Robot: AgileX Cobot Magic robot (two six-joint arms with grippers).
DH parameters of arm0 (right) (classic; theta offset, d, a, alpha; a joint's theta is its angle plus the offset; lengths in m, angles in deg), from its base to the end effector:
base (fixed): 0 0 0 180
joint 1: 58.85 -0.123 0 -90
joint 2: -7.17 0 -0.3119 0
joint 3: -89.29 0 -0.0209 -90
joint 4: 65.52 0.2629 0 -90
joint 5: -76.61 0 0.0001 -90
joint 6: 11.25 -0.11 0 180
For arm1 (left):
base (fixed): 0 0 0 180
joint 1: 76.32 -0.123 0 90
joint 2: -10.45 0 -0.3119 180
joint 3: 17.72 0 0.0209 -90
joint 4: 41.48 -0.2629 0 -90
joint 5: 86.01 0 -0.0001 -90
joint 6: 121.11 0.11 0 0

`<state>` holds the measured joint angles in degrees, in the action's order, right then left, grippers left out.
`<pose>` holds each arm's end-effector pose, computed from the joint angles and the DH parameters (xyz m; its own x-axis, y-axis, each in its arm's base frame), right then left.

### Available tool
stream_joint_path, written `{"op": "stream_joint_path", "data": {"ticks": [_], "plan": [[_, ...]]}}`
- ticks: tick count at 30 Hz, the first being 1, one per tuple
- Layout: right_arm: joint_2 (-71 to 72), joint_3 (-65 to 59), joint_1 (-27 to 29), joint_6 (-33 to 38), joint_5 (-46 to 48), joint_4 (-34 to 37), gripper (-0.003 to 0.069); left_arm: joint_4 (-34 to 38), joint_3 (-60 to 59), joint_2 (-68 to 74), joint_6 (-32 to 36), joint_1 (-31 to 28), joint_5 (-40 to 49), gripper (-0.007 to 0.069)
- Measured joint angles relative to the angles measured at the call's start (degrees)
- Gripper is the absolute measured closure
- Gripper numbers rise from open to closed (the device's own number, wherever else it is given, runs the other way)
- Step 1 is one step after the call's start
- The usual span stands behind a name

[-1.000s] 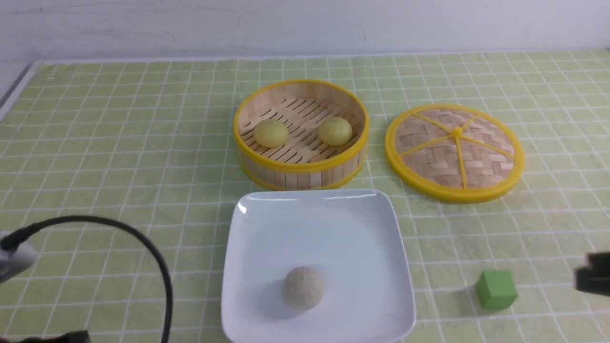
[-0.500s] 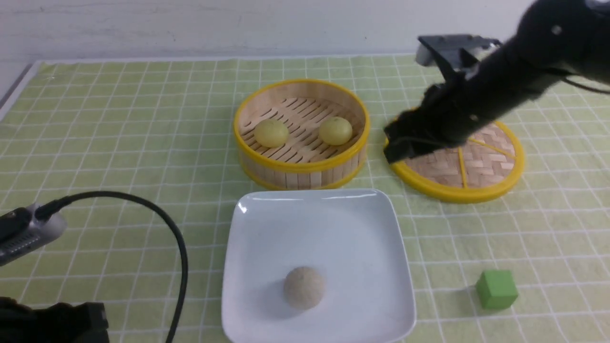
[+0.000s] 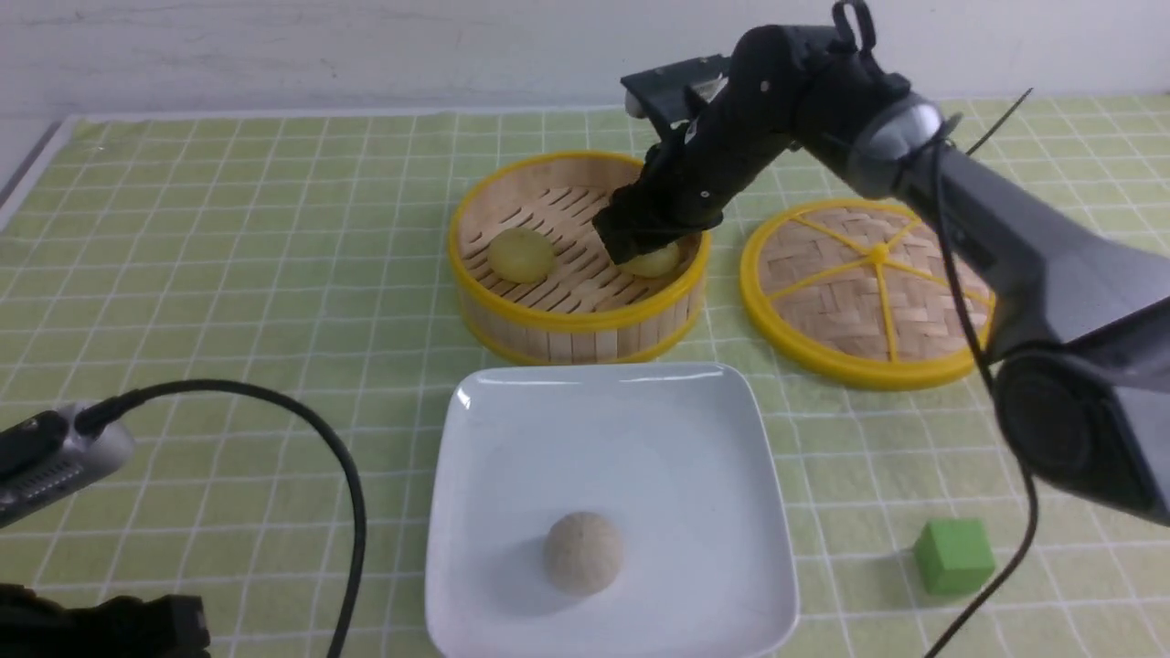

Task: Put the steamed buns into the plate on the green tablecloth.
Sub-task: 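Reach toward a bun in the bamboo steamer with the right gripper, then move the steamed bun from the bamboo steamer onto the white plate with the right gripper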

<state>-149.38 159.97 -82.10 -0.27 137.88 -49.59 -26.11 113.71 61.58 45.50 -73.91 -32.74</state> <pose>0.5465 0.2636 0.1981 -0.7342 -0.3738 -0.5667 -0.5476 0.8195 0.1689 0.1163 -0.0283 0.2472 -0.8678 -0.3413 -0.3611 -0.2108 0.9110 -0.3545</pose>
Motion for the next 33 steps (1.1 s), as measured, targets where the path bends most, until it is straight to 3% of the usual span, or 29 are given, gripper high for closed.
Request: {"op": "stream_joint_path", "data": {"ticks": [3, 5, 7, 12, 16, 17, 18, 23, 26, 30, 32, 33], "plan": [[-3.0, 7.0, 0.0, -0.8, 5.5, -0.5, 0.0428, 0.0, 0.0, 0.0, 0.0, 0.0, 0.1, 0.0304], [-4.0, 13.0, -0.1, -1.3, 8.8, -1.6, 0.0611, 0.0, 0.0, 0.0, 0.0, 0.0, 0.2, 0.0305], [-2.5, 14.6, -0.1, -2.7, 10.2, -3.0, 0.0648, 0.0, 0.0, 0.0, 0.0, 0.0, 0.2, 0.0306], [6.6, 13.2, -0.1, -7.0, 10.6, -4.2, 0.0648, 0.0, 0.0, 0.0, 0.0, 0.0, 0.2, 0.0306], [18.1, 2.0, -1.3, -9.5, 10.4, -3.0, 0.0648, 0.0, 0.0, 0.0, 0.0, 0.0, 0.2, 0.0306], [23.3, -7.4, -3.3, -9.8, 10.1, -2.8, 0.0648, 0.0, 0.0, 0.0, 0.0, 0.0, 0.2, 0.0306], [23.8, -7.4, -3.3, -9.8, 10.1, -2.9, 0.0648, 0.0, 0.0, 0.0, 0.0, 0.0, 0.2, 0.0306], [32.9, -36.7, -11.4, -12.1, 10.0, -7.2, 0.0641, 0.0, 0.0, 0.0, 0.0, 0.0, -2.2, 0.0306], [33.7, -43.9, -13.7, -15.2, 8.2, -9.9, 0.0632, 0.2, 0.0, 0.0, 0.0, 0.0, -4.0, 0.0306], [33.2, -51.4, -14.9, -18.6, 2.8, -13.6, 0.055, 0.6, 0.0, 0.0, 0.0, 0.0, -5.8, 0.0307], [32.4, -52.3, -14.9, -19.0, 1.2, -13.7, 0.0408, 0.8, 0.0, 0.0, 0.0, 0.0, -6.7, 0.0307], [32.3, -52.3, -14.9, -19.0, 1.0, -13.7, 0.0396, 0.8, 0.0, 0.0, 0.0, 0.0, -6.7, 0.0307]]}}
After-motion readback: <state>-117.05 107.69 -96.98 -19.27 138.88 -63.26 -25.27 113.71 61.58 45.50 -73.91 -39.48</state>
